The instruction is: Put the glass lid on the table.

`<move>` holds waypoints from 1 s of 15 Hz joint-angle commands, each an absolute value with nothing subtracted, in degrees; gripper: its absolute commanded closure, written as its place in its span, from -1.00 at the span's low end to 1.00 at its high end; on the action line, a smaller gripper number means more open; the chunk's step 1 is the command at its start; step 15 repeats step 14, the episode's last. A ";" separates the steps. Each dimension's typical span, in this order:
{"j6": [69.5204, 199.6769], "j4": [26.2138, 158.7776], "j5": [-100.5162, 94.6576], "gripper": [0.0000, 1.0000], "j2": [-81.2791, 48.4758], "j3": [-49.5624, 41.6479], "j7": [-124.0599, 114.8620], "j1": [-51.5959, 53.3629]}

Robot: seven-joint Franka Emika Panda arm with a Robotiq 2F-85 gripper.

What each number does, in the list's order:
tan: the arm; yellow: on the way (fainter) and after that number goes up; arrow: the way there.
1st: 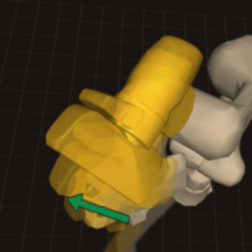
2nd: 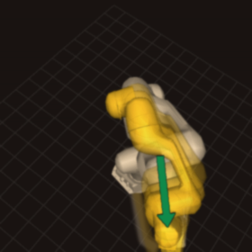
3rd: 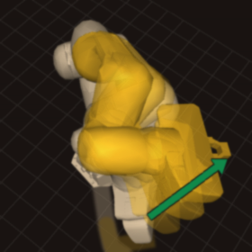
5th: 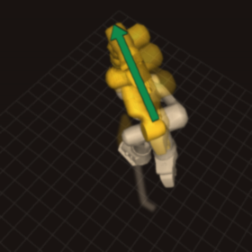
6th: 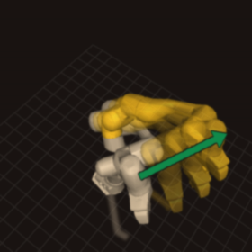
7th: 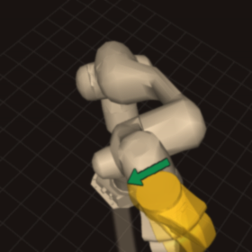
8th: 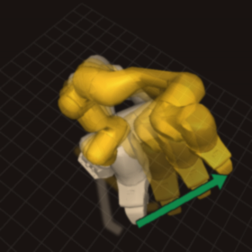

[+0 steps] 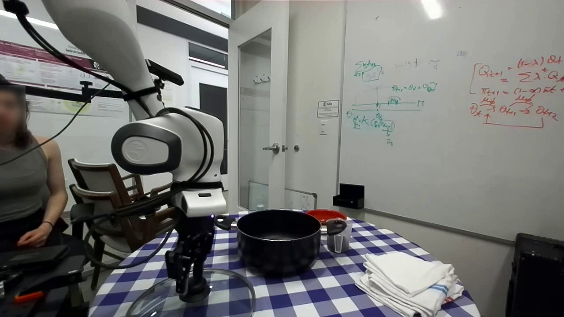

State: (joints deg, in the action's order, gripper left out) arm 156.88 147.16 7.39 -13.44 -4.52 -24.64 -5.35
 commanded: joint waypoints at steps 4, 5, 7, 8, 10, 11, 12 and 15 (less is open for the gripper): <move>157.31 149.24 11.36 -1.00 -10.36 -3.99 -22.61 -4.32; 156.60 150.36 12.64 -1.00 -8.92 -3.17 -22.46 -4.05; 155.98 153.21 15.30 -1.00 -4.90 -1.02 -21.30 -3.15; 156.67 149.32 12.48 -1.00 -10.42 -3.33 -23.06 -3.31; 156.55 151.24 13.60 -1.00 -7.81 -1.96 -23.02 -2.56; 156.53 151.92 13.66 -1.00 -6.86 -1.72 -23.06 -2.36; 156.53 152.35 13.64 -1.00 -6.24 -1.68 -23.08 -2.38; 156.53 152.68 13.63 -1.00 -5.87 -1.71 -23.09 -2.47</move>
